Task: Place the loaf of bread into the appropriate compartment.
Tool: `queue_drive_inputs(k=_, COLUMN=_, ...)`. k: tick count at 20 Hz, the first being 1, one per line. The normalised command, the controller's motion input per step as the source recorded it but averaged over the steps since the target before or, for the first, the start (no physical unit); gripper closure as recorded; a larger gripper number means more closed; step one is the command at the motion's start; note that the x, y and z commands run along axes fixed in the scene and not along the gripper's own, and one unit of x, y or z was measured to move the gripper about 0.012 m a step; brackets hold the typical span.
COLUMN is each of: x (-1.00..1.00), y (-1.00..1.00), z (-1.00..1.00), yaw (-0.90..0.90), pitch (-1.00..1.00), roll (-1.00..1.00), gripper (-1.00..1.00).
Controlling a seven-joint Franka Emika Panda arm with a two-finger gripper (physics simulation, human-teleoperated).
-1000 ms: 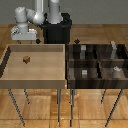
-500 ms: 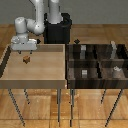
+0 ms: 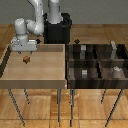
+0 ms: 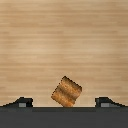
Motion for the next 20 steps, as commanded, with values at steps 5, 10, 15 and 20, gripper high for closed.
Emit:
queue_drive_inputs(k=5, x=0.0, y=0.0, z=-0.6, yaw=0.0, pitch=0.0, roll=0.0, gripper=-1.0)
queue_drive_inputs(k=10, x=0.0, y=0.0, z=-0.8, yaw=0.0, pitch=0.0, roll=0.0, gripper=1.0)
queue_drive_inputs(k=15, x=0.0, y=0.0, z=0.0, yaw=0.0, pitch=0.0, roll=0.0, gripper=1.0)
queue_drive_inputs(k=20, x=0.0, y=0.0, z=0.2, yaw=0.0, pitch=0.0, roll=0.0, gripper=1.0)
